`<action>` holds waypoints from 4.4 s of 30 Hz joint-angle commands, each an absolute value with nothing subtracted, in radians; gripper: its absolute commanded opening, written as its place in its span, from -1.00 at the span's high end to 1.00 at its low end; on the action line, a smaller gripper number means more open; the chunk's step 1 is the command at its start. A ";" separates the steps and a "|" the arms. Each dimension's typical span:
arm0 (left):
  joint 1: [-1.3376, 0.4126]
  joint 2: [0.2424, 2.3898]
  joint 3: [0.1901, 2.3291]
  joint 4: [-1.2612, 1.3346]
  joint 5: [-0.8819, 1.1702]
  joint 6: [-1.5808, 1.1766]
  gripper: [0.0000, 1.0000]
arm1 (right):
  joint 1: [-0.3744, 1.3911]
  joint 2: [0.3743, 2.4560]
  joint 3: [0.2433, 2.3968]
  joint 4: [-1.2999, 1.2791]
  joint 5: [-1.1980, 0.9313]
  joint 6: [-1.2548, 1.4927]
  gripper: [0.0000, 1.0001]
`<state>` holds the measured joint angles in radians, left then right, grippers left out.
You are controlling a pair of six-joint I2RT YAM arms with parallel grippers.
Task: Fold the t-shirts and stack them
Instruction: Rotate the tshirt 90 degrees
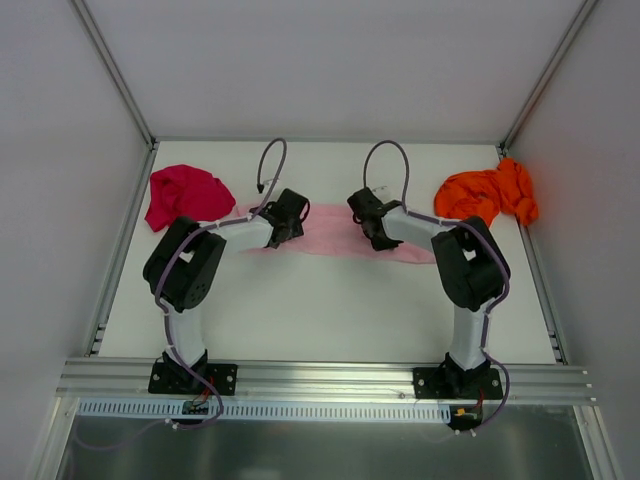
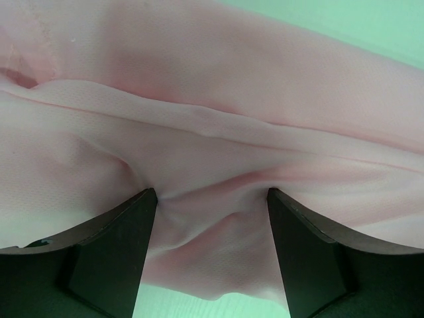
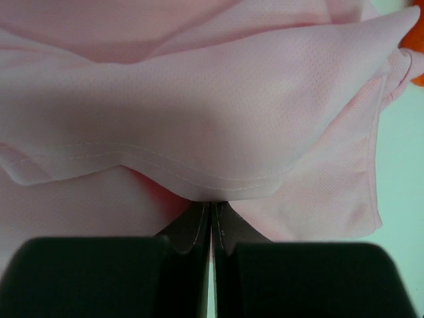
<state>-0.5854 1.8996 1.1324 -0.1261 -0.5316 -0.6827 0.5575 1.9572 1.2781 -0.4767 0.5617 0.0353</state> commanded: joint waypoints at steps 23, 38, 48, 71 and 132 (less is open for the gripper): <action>-0.465 2.177 1.555 -0.233 -0.077 -0.580 -0.30 | 0.888 1.732 1.112 -0.489 0.665 0.172 0.98; -0.387 2.160 1.604 -0.301 -0.029 -0.575 -0.28 | 0.631 1.939 1.524 -0.653 0.960 0.054 0.98; -0.338 2.214 1.697 -0.348 -0.003 -0.555 -0.27 | 0.463 2.061 1.681 -0.777 0.956 0.008 0.98; -0.284 2.264 1.787 -0.477 0.014 -0.523 -0.07 | 0.459 2.117 1.614 -0.815 0.670 0.048 0.98; -0.428 1.849 1.507 -0.387 -0.204 -0.423 -0.98 | 0.914 1.999 1.321 -0.626 0.563 0.110 0.98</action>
<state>-0.4137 1.8828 1.5795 -0.3340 -0.1455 -0.3614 0.9131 1.9873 1.3136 -0.6746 0.5972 0.0925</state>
